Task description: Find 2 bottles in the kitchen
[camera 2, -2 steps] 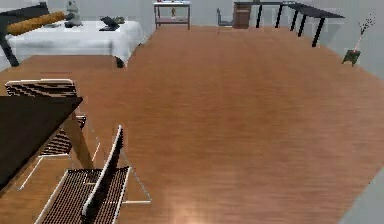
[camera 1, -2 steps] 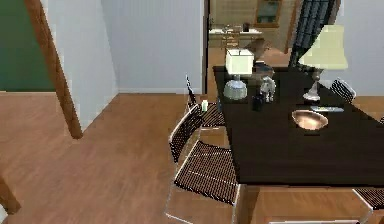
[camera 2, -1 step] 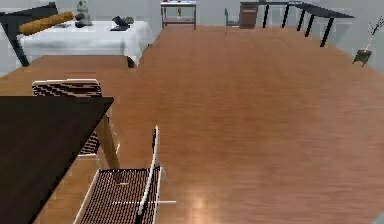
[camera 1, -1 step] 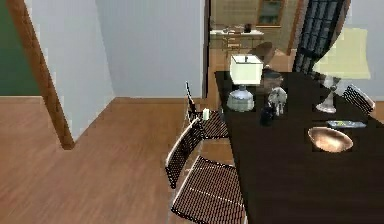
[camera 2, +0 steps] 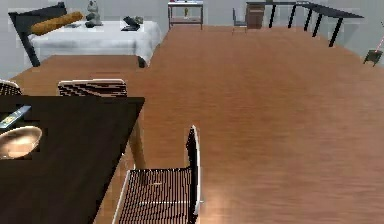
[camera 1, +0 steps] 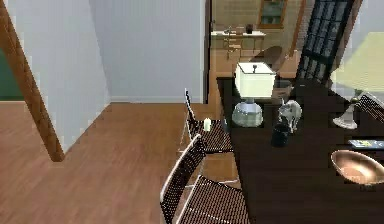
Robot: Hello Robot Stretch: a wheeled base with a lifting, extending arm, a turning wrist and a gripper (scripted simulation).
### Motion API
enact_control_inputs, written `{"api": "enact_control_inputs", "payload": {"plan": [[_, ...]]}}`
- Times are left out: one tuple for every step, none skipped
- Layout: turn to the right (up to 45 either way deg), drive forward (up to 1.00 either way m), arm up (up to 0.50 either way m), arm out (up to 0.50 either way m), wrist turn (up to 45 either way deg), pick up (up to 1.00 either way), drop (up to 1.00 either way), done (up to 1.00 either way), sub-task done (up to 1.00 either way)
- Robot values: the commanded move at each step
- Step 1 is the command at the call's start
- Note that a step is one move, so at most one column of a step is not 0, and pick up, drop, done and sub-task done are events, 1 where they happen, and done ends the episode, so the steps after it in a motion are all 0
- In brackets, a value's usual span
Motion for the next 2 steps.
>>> {"api": "enact_control_inputs", "payload": {"plan": [[-45.0,0.0,0.0,0.0,0.0,0.0,0.0,0.0,0.0],[-45.0,0.0,0.0,0.0,0.0,0.0,0.0,0.0,0.0]]}}
